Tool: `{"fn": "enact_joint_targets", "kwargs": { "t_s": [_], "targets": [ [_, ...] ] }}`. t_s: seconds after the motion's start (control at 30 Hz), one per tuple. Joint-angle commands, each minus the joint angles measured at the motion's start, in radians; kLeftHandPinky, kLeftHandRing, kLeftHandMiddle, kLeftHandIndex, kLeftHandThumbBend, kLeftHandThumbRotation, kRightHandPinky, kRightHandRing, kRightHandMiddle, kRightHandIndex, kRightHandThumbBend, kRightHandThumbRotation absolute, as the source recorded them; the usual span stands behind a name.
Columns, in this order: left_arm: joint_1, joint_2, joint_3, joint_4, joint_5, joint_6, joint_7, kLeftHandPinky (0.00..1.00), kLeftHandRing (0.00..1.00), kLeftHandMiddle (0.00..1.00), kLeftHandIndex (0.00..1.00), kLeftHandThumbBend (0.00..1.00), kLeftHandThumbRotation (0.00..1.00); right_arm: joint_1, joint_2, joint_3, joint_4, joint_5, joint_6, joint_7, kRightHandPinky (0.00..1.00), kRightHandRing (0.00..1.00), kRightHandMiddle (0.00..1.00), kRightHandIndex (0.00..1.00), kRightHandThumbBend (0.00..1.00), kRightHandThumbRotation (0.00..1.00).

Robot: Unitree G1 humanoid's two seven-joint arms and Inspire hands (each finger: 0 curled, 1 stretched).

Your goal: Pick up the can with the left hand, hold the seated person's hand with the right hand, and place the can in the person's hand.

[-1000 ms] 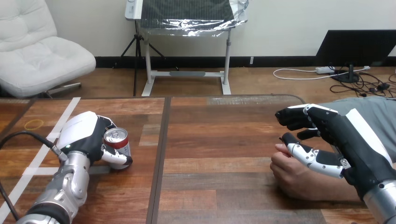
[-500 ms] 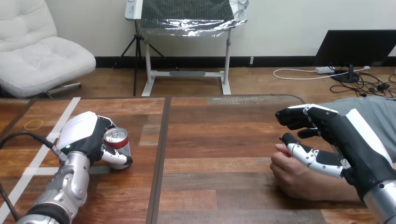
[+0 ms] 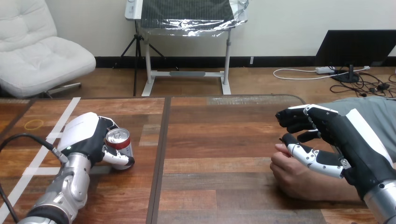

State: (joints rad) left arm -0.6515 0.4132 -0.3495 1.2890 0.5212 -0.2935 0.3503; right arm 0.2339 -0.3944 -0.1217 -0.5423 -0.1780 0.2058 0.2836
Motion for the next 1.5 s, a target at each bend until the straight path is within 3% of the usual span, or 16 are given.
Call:
{"fn": "enact_joint_targets", "kwargs": {
  "t_s": [0.0,0.8,1.47],
  "targets": [
    [-0.020,-0.005,0.014,-0.016,-0.007,-0.028,0.031,0.38,0.44,0.51,0.54,0.69,0.00,-0.047,-0.010,-0.012,-0.030,0.001,-0.019,-0.007,0.66,0.72,0.72,0.70,0.35,0.00],
    [-0.018,-0.003,0.016,-0.047,0.003,-0.086,0.048,0.36,0.41,0.48,0.53,0.68,0.00,-0.058,-0.008,-0.012,-0.021,0.008,-0.017,-0.006,0.72,0.76,0.74,0.70,0.35,0.00],
    [-0.012,0.012,0.020,-0.148,0.000,-0.177,0.031,0.36,0.41,0.48,0.53,0.66,0.00,-0.063,-0.011,-0.006,-0.030,-0.036,-0.004,-0.013,0.73,0.77,0.76,0.72,0.37,0.00]
  ]
}}
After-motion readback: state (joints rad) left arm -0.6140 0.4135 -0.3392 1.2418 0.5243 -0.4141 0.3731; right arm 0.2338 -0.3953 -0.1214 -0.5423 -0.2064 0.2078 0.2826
